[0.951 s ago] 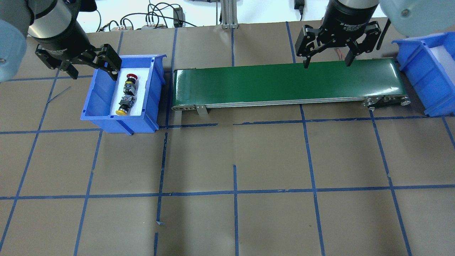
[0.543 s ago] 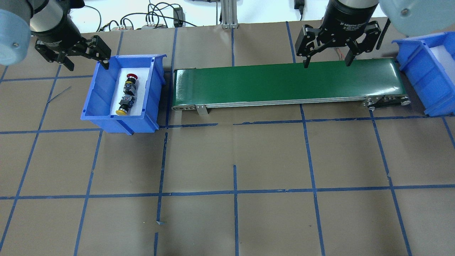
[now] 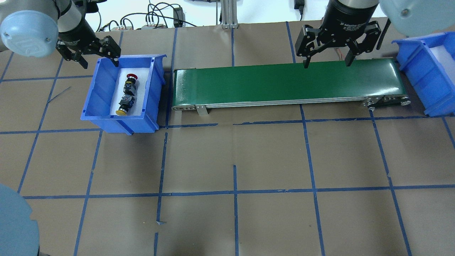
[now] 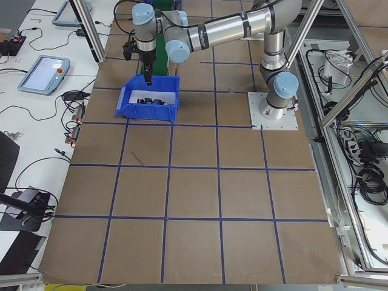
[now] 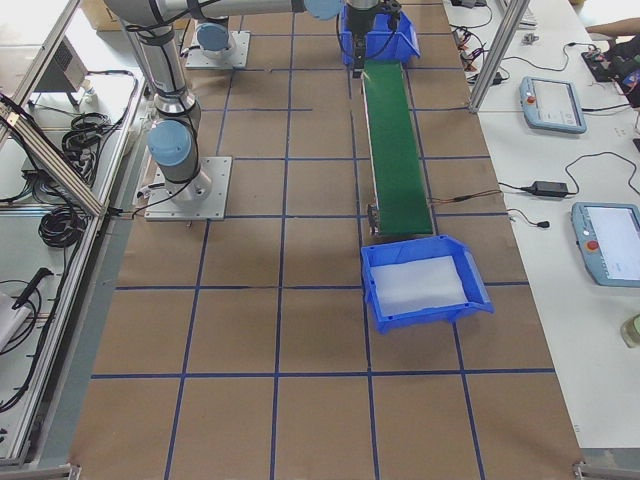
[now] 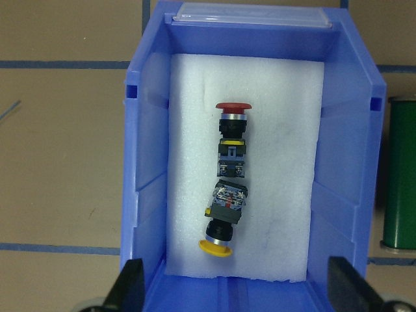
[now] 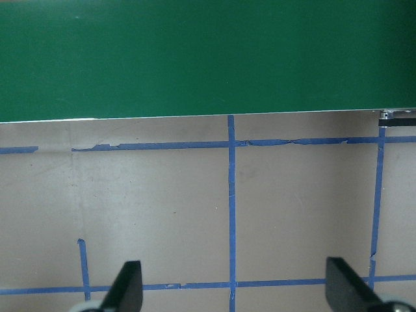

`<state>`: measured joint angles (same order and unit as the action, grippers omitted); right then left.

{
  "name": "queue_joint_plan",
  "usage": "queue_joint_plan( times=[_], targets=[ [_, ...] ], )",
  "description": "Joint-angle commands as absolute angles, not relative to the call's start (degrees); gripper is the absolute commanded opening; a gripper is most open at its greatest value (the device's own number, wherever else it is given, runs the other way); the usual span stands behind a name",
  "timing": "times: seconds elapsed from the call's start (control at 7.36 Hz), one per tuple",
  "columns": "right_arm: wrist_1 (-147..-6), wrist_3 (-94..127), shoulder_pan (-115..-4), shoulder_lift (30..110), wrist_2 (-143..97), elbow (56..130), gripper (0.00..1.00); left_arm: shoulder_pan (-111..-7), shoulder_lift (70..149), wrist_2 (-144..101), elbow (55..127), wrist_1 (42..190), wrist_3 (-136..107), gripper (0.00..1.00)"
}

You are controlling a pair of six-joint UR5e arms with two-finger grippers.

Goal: Transport two buttons from left to right
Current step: 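Lower the left gripper and grasp the red-capped push button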

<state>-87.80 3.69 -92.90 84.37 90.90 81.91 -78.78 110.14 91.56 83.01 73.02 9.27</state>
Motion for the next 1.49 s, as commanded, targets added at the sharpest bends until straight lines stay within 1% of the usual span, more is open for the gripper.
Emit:
queue_joint_plan(
  times=[0.0, 0.14, 0.68, 0.95, 1.09, 1.36],
  targets=[
    [-87.80, 3.69, -92.90, 84.38, 90.97, 81.91, 1.00, -78.84, 114.15, 91.93, 82.79, 68.48, 9.84, 0.99],
    [-87.80, 3.69, -92.90, 84.38, 90.97, 81.91, 1.00, -79.19, 116.00, 91.76, 82.79, 66.47, 9.93, 0.94],
    [-87.80, 3.69, -92.90, 84.38, 91.05, 81.91, 1.00, -79.45, 120.66, 91.23, 83.06, 63.55, 9.93, 0.95],
    [-87.80, 3.69, -92.90, 84.38, 91.05, 81.91, 1.00, -79.36, 121.02, 88.52, 84.02, 63.54, 9.84, 0.94],
    [-87.80, 3.69, -92.90, 84.38, 91.05, 81.91, 1.00, -79.54, 121.63, 88.51, 84.02, 63.54, 9.76, 0.88],
    [-87.80, 3.69, -92.90, 84.38, 91.05, 81.91, 1.00, -79.45, 122.08, 89.20, 84.20, 63.72, 9.84, 0.87]
  ],
)
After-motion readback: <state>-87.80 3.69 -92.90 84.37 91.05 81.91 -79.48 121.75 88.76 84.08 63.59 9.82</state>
